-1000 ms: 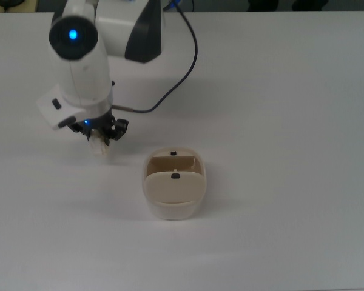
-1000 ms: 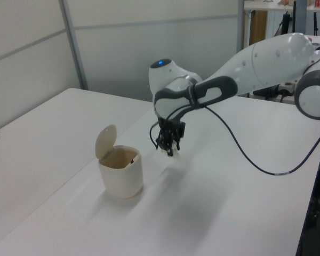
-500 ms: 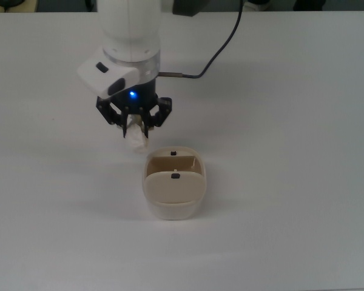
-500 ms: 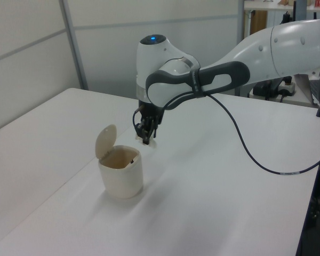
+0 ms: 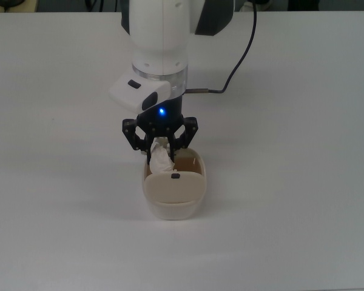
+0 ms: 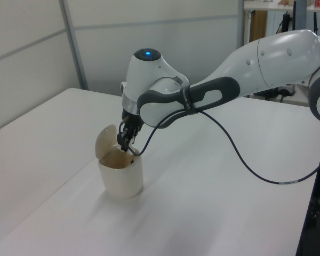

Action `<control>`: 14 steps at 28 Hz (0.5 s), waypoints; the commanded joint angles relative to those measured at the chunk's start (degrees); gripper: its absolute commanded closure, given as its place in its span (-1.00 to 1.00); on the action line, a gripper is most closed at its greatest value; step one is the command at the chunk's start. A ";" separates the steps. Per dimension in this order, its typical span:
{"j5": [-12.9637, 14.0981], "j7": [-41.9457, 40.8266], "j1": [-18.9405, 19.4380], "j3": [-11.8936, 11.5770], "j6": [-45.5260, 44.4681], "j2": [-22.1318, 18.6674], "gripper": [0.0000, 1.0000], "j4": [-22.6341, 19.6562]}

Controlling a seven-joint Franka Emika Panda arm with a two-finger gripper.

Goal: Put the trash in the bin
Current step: 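Lower the gripper into the bin opening and release the paper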

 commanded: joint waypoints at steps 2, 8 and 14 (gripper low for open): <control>-0.79 -0.70 1.17 -0.35 1.09 -0.14 -1.00 -0.11; -0.18 -0.44 1.26 -0.35 0.04 -0.49 -1.00 -0.29; -0.09 0.79 1.53 -0.35 -3.73 -1.45 -1.00 -0.20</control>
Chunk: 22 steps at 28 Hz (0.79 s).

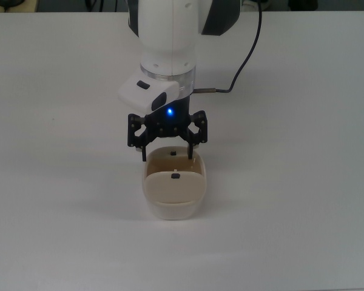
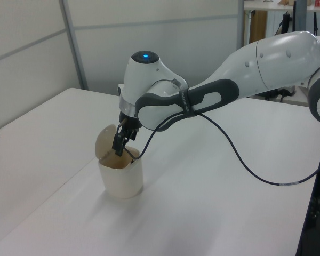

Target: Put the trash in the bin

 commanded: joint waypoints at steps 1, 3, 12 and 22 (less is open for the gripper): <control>-0.26 1.25 0.57 -0.35 -6.48 -2.38 -1.00 -0.17; -0.53 1.78 0.57 -0.43 -10.01 -3.53 -1.00 -0.17; -0.18 2.04 -0.31 -1.40 -28.47 -9.86 -1.00 0.09; -0.09 1.43 -3.73 -1.40 -35.68 -15.82 -1.00 0.09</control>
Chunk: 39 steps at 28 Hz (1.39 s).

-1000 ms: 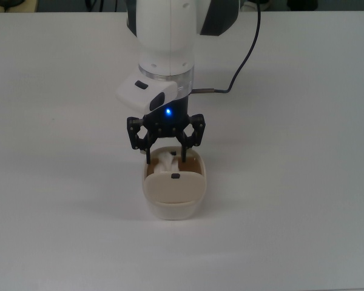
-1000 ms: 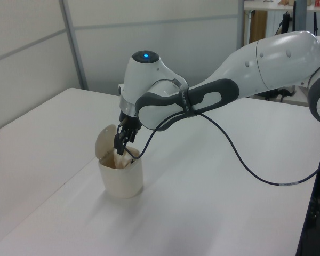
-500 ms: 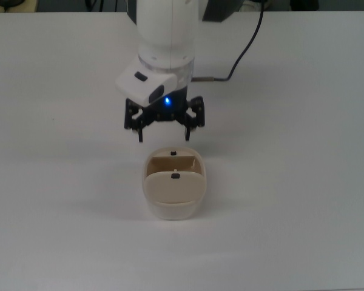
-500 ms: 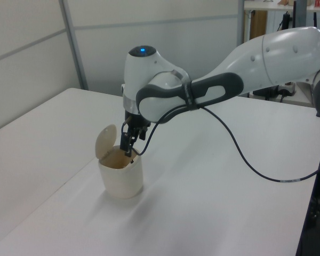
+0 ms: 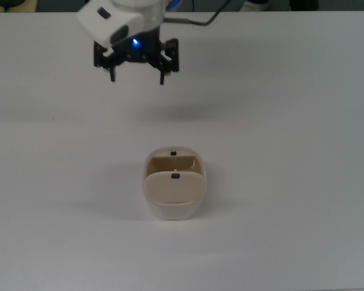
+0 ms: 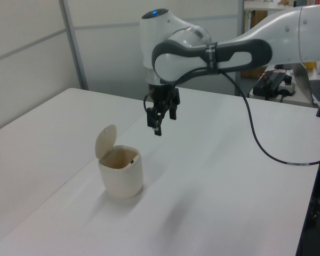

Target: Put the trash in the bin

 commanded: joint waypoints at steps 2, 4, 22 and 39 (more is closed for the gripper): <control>0.00 -0.02 -1.46 -0.22 -4.19 -5.05 -1.00 -1.20; 0.35 -0.28 -1.81 -0.22 -5.07 -5.85 -1.00 -1.20; 5.00 -0.29 -1.90 -0.13 -6.39 -5.85 -1.00 -1.11; 4.39 -0.81 -1.90 -0.13 -6.22 -5.67 -1.00 -1.11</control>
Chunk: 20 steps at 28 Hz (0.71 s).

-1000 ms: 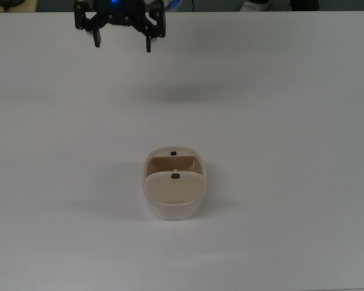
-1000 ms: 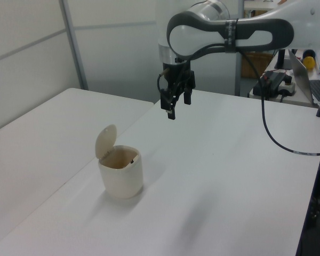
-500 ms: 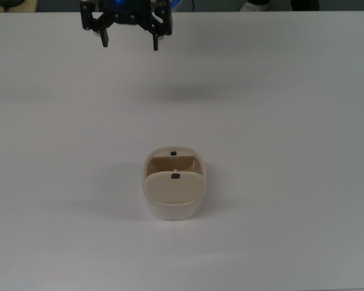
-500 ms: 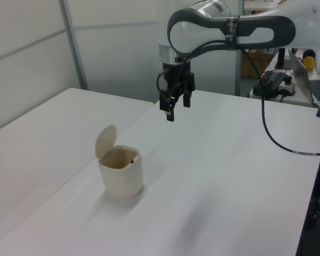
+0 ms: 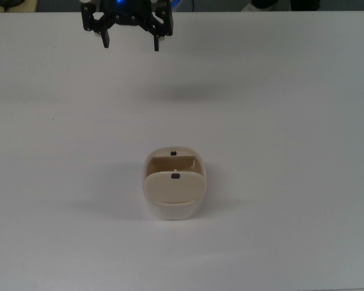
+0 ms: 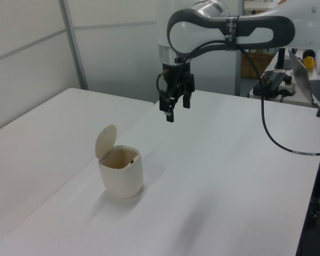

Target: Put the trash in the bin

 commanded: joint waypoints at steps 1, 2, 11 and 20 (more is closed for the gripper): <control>0.50 -0.58 0.04 -0.11 0.20 -0.17 -1.00 -0.70; 0.50 -0.58 0.04 -0.19 0.20 -0.17 -1.00 -0.70; 0.50 -0.76 0.04 -0.20 0.47 0.19 -1.00 -0.70; 0.32 -0.76 -0.05 -0.28 0.55 0.80 -1.00 -0.62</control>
